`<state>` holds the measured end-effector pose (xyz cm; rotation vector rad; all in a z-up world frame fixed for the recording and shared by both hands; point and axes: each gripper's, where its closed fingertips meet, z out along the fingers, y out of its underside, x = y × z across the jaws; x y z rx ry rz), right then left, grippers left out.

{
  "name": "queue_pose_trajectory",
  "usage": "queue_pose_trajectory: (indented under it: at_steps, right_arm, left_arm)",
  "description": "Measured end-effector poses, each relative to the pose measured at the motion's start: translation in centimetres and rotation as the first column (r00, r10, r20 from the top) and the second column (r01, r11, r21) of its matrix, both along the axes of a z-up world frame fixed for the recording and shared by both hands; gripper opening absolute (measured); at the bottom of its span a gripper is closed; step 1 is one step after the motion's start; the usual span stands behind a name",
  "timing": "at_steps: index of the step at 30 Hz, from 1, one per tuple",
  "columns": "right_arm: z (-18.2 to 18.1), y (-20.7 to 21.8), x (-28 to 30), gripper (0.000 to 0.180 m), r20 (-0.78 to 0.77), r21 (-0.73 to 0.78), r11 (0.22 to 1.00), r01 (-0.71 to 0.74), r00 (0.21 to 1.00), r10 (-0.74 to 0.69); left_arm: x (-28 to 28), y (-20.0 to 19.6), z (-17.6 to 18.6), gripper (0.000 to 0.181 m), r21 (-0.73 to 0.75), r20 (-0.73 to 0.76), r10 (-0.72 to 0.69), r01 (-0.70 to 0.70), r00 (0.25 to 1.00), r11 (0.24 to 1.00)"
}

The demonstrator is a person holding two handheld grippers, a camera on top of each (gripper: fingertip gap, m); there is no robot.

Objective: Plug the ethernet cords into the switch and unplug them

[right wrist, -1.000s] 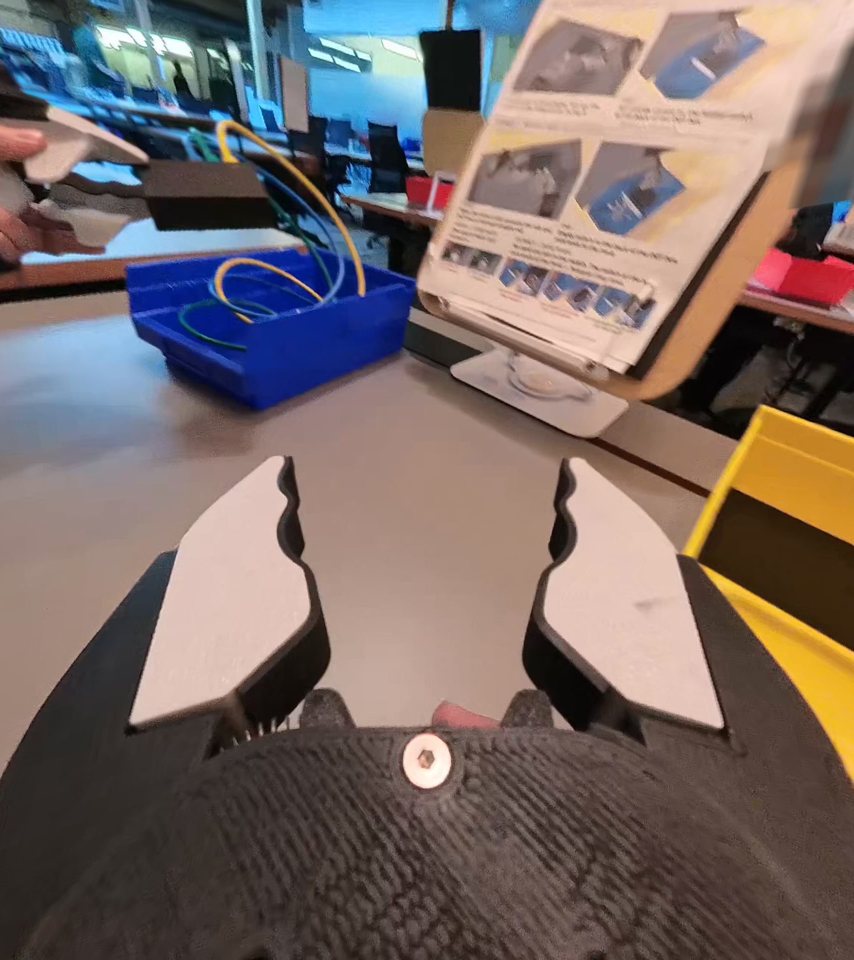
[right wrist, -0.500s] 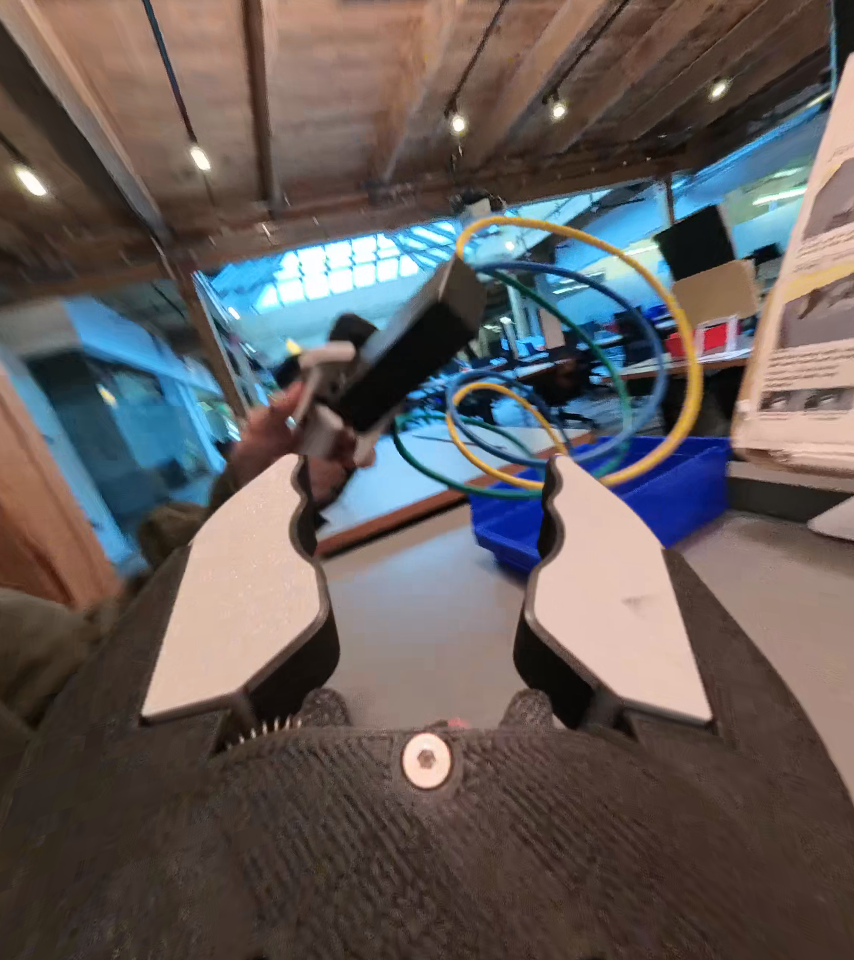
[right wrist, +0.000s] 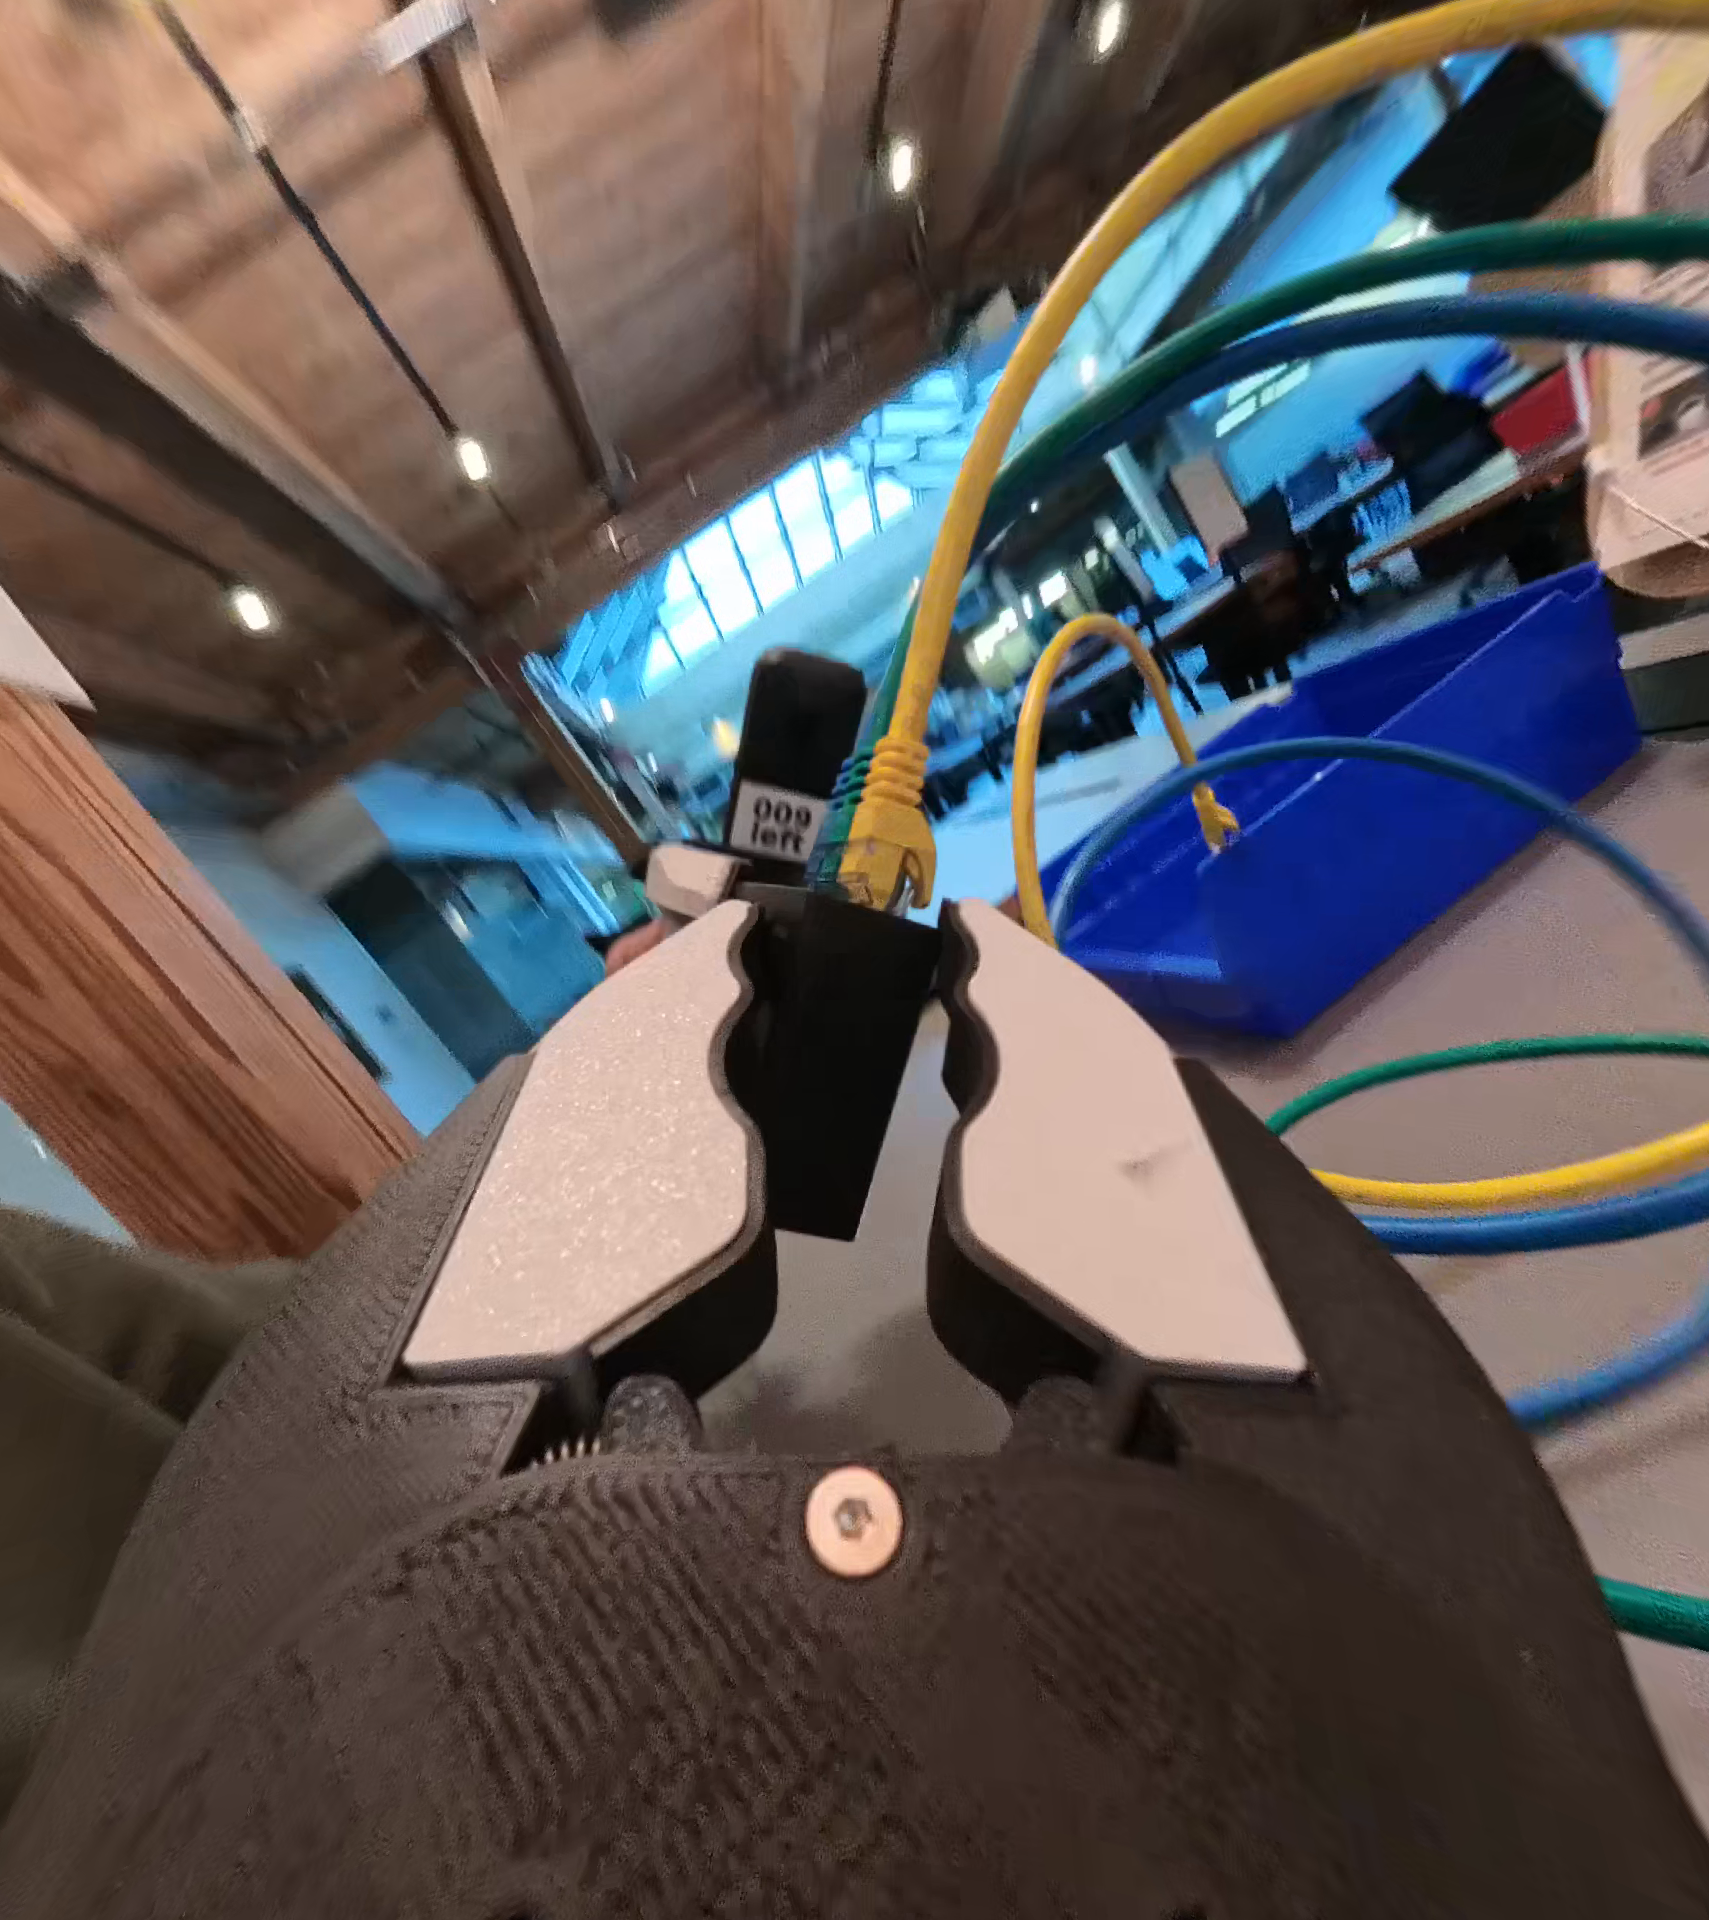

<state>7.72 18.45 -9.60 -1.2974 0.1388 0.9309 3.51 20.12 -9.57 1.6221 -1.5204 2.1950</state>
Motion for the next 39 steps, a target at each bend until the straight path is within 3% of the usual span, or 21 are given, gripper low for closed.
queue_pose_trajectory:
  at_steps: [5, 7, 12, 16, 19, 22, 24, 30, 33, 35, 39]
  right_arm:
    - [-0.4, 0.6, 2.0, 0.030, -0.269, 0.056, 0.991, 0.124, 0.958, -0.104]
    - [-0.4, 0.3, 3.0, 0.029, -0.329, 0.066, 0.984, 0.164, 0.935, -0.134]
    - [-0.4, -0.2, 4.1, 0.029, -0.373, 0.091, 0.963, 0.252, 0.906, -0.202]
    - [0.0, -0.2, 2.8, 0.029, -0.344, 0.116, 0.959, 0.258, 0.916, -0.205]
    - [1.8, -0.7, 1.0, 0.029, -0.284, 0.172, 0.962, 0.210, 0.946, -0.156]
    - [3.7, -1.6, 0.3, 0.029, -0.259, 0.230, 0.944, 0.238, 0.950, -0.176]
    - [5.0, -2.6, 0.5, 0.029, -0.272, 0.280, 0.923, 0.265, 0.944, -0.189]
    - [7.3, -4.3, 1.2, 0.029, -0.214, 0.325, 0.896, 0.303, 0.946, -0.243]
    - [7.7, -4.7, 1.9, 0.032, -0.178, 0.310, 0.920, 0.240, 0.965, -0.191]
    - [7.1, -4.4, 3.5, 0.049, -0.141, 0.234, 0.942, 0.239, 0.967, -0.210]
    - [4.9, -4.2, 4.7, 0.044, -0.048, 0.062, 0.991, 0.121, 0.992, -0.118]
  left_arm:
    - [1.6, 2.2, 0.1, 0.026, 0.052, 0.187, 0.275, -0.289, 0.943, 0.956]
    - [1.2, 2.1, -0.2, 0.042, -0.006, 0.237, 0.358, -0.367, 0.903, 0.930]
    - [0.9, -1.1, -5.1, 0.060, -0.118, 0.149, 0.427, -0.413, 0.892, 0.903]
    - [1.7, -4.1, -4.7, 0.063, -0.256, 0.142, 0.334, -0.291, 0.932, 0.922]
    - [2.4, -4.0, -2.5, 0.063, -0.281, 0.189, 0.362, -0.303, 0.913, 0.911]
    - [2.3, -4.5, 0.6, 0.044, -0.296, 0.291, 0.333, -0.246, 0.897, 0.923]
    - [2.4, -5.3, 2.3, 0.030, -0.260, 0.337, 0.300, -0.218, 0.892, 0.941]
    - [3.1, -6.0, 5.5, 0.029, -0.113, 0.334, 0.180, -0.150, 0.925, 0.982]
    - [3.7, -5.6, 6.2, 0.029, -0.072, 0.264, 0.110, -0.094, 0.958, 0.993]
    - [4.1, -4.6, 5.9, 0.029, -0.064, 0.196, 0.072, -0.060, 0.978, 0.996]
    - [4.3, -3.4, 3.6, 0.029, -0.070, 0.046, -0.089, 0.092, 0.995, 0.993]
